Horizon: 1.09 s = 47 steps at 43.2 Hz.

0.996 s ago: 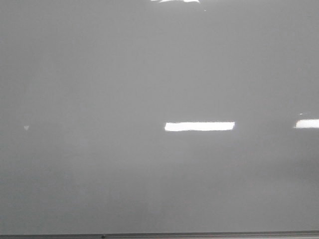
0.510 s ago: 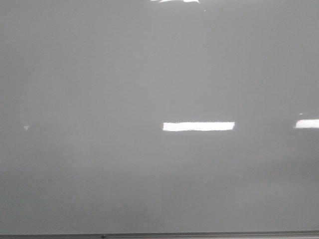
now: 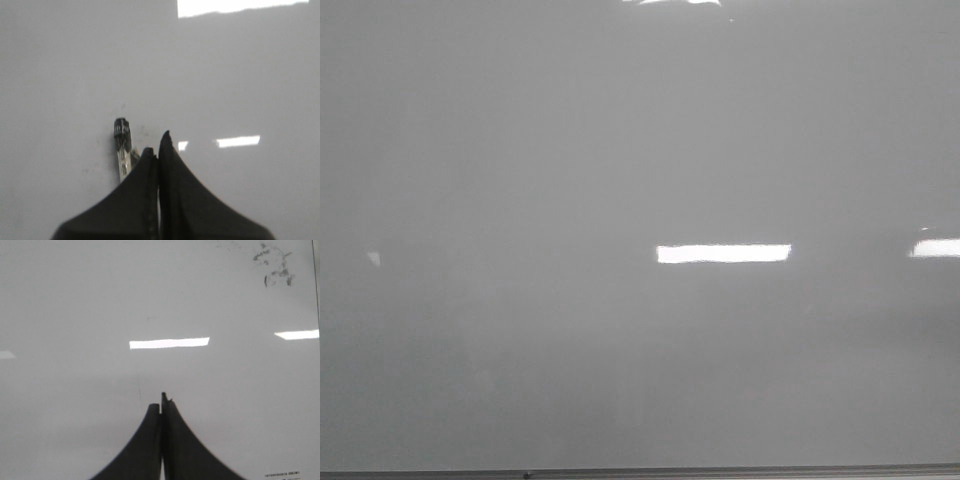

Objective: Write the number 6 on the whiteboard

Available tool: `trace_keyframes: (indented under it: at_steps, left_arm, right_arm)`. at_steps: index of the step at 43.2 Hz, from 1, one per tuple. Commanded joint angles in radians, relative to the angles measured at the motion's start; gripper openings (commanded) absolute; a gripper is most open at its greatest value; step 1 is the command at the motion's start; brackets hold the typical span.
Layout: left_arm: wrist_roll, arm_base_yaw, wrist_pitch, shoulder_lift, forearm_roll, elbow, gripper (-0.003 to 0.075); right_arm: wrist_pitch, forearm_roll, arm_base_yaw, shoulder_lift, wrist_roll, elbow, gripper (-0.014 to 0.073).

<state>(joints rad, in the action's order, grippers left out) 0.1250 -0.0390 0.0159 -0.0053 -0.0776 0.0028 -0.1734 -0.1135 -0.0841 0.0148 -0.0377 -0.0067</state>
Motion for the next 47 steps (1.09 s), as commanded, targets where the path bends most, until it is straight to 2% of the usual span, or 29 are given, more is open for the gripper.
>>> trace_keyframes:
  at_steps: [1,8,13,19,25,29,32,34,40,41,43,47]
  left_arm:
    - [-0.009,-0.007,-0.135,-0.013,-0.026,-0.066,-0.002]
    - [-0.009,-0.007,0.021,0.059,-0.018,-0.26,-0.002]
    - [-0.009,-0.007,0.119,0.195,-0.018,-0.37,-0.002]
    - [-0.009,-0.007,0.118,0.337,-0.017,-0.42,-0.002]
    - [-0.009,-0.007,0.098,0.403,-0.017,-0.422,-0.002]
    - [-0.009,-0.007,0.094,0.409,-0.017,-0.422,-0.0004]
    - [-0.009,-0.007,0.082,0.409,-0.017,-0.422,0.0061]
    - [-0.009,-0.007,0.075,0.409,-0.017,-0.422,0.0137]
    - [-0.009,-0.007,0.061,0.409,-0.017,-0.422,0.0463]
    - [-0.009,-0.007,0.059,0.409,-0.017,-0.422,0.0516]
    - [-0.009,-0.007,0.054,0.409,-0.017,-0.422,0.0567]
    - [-0.009,-0.007,0.052,0.409,-0.017,-0.42,0.0586]
  right_arm:
    - [0.024,-0.005,-0.005,0.008,-0.001,-0.132,-0.0068]
    - [-0.153,-0.013,-0.005,-0.093,-0.001,-0.325,-0.0066]
    - [-0.179,-0.046,-0.005,-0.223,-0.001,-0.429,-0.0066]
    - [-0.127,-0.05,-0.005,-0.32,-0.001,-0.474,-0.0067]
    - [-0.107,-0.05,-0.005,-0.331,-0.001,-0.476,-0.0062]
    - [-0.111,-0.05,-0.005,-0.331,-0.001,-0.476,0.001]
    - [-0.114,-0.05,-0.005,-0.331,-0.001,-0.476,0.015]
    - [-0.114,-0.05,-0.005,-0.331,-0.001,-0.476,0.0262]
    - [-0.113,-0.05,-0.005,-0.331,-0.001,-0.476,0.0587]
    - [-0.113,-0.05,-0.005,-0.331,-0.001,-0.476,0.0619]
    - [-0.113,-0.05,-0.005,-0.331,-0.001,-0.476,0.0667]
    - [-0.113,-0.05,-0.005,-0.331,-0.001,-0.476,0.0647]
